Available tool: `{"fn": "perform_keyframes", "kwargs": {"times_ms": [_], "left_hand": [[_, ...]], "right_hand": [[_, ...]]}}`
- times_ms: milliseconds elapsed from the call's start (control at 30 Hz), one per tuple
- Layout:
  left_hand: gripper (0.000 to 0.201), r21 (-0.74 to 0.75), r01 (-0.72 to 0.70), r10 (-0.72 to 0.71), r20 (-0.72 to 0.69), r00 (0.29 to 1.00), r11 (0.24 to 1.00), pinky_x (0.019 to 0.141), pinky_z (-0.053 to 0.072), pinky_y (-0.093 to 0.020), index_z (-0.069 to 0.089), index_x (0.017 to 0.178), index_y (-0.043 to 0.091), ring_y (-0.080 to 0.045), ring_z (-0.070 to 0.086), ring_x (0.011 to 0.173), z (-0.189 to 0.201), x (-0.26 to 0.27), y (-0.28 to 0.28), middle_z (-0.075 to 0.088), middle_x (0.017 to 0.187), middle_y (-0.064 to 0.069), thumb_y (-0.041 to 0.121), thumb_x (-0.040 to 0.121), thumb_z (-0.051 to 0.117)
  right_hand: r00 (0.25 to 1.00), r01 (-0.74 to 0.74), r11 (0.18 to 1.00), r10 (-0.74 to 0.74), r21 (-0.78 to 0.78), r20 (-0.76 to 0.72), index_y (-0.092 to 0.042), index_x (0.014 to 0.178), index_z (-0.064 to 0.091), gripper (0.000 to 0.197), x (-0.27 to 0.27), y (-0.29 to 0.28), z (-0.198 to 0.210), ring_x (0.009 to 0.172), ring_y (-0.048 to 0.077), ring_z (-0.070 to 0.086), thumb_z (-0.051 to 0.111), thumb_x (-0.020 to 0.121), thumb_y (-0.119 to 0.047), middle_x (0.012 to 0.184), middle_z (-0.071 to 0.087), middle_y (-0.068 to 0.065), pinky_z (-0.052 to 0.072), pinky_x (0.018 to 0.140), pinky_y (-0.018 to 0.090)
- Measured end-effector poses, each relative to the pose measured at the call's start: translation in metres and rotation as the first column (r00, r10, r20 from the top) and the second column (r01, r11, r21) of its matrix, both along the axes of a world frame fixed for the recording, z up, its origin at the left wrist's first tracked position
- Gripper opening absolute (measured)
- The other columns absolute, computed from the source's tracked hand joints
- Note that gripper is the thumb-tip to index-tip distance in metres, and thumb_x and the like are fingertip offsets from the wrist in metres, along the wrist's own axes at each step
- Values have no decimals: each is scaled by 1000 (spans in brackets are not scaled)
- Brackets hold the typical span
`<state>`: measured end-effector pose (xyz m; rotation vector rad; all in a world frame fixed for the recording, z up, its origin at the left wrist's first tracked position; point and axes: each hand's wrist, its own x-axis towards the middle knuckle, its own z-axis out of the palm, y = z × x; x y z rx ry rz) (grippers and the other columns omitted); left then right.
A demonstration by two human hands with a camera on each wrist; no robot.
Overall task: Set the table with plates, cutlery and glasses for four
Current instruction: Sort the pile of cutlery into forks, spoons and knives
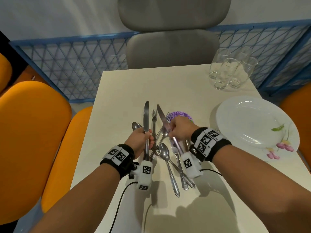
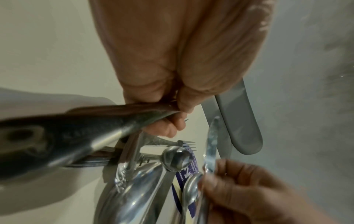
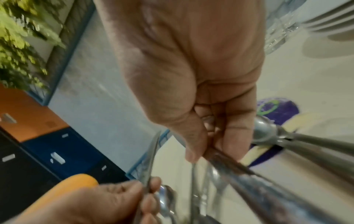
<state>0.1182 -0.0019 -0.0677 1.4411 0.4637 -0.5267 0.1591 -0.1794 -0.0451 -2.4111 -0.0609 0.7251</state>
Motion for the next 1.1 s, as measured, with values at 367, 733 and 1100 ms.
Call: {"fn": "perform_keyframes", "kwargs": {"times_ms": [367, 733, 1100], "left_hand": [[28, -69, 79, -77, 34, 996, 994, 63, 53, -39, 56, 108, -4, -24, 62, 63, 10, -10, -12, 63, 79, -16, 15, 103, 36], [21, -155, 10, -17, -40, 999, 988, 53, 40, -30, 53, 107, 4, -17, 43, 56, 8, -13, -11, 47, 71, -6, 17, 103, 36], [15, -123, 5, -9, -34, 999, 992, 60, 42, -30, 50, 107, 6, -17, 46, 60, 7, -8, -11, 46, 71, -6, 5, 101, 37]], "right_hand": [[967, 245, 874, -187, 420, -175, 0, 86, 59, 13, -10, 33, 13, 71, 37, 71, 71, 83, -3, 70, 65, 21, 60, 72, 47], [989, 140, 990, -142, -35, -51, -1, 96, 64, 26, -18, 15, -6, 77, 21, 67, 72, 83, -22, 83, 68, 9, 58, 76, 31], [987, -144, 918, 109, -370, -115, -7, 69, 56, 15, -41, 13, -17, 69, 20, 60, 69, 77, -4, 66, 54, 3, 55, 63, 27]]}}
